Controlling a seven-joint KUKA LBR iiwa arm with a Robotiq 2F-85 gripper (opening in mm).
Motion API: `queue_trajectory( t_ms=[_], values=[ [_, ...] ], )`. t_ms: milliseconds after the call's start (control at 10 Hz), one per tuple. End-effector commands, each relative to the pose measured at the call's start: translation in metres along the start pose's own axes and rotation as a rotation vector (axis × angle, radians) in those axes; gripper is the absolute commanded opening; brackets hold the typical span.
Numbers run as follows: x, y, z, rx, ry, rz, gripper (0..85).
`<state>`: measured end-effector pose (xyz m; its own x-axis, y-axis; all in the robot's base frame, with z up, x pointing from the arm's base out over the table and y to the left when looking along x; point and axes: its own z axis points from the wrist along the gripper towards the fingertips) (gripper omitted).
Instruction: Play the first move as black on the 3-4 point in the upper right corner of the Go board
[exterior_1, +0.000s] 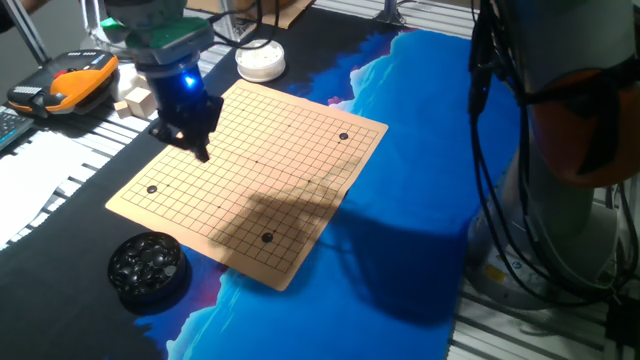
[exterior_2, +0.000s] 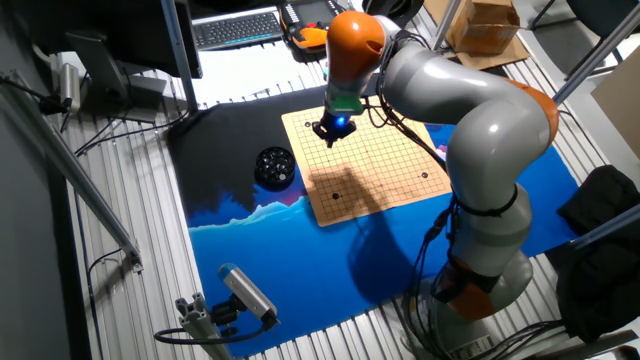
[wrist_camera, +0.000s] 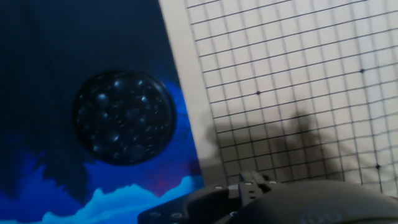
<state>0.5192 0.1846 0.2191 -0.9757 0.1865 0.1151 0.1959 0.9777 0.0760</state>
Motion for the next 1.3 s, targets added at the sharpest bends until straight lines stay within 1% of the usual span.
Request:
queue_trajectory(
  t_ms=[0,100,200,300,400,500,600,700,800,900,1000,1100,1200],
  values=[
    [0.000,0.000,0.000,-0.032,0.014,-0.003,0.0],
    [0.000,0.000,0.000,-0.038,0.016,0.016,0.0],
    [0.000,0.000,0.000,-0.029,0.014,0.036,0.0],
    [0.000,0.000,0.000,-0.017,0.022,0.054,0.0],
    [0.000,0.000,0.000,-0.023,0.034,0.078,0.0],
    [-0.001,0.008,0.000,-0.023,0.040,0.097,0.0],
    [-0.002,0.023,0.000,-0.033,0.050,0.121,0.0],
    [-0.004,0.040,0.000,-0.040,0.048,0.154,0.0],
    [-0.006,0.051,0.003,-0.036,0.044,0.173,0.0],
    [-0.007,0.061,0.009,-0.048,0.030,0.198,0.0],
    [-0.010,0.071,0.016,-0.051,0.024,0.215,0.0],
    [-0.013,0.083,0.024,-0.058,0.014,0.234,17.0],
    [-0.015,0.094,0.031,-0.056,0.005,0.247,17.0]
  ],
)
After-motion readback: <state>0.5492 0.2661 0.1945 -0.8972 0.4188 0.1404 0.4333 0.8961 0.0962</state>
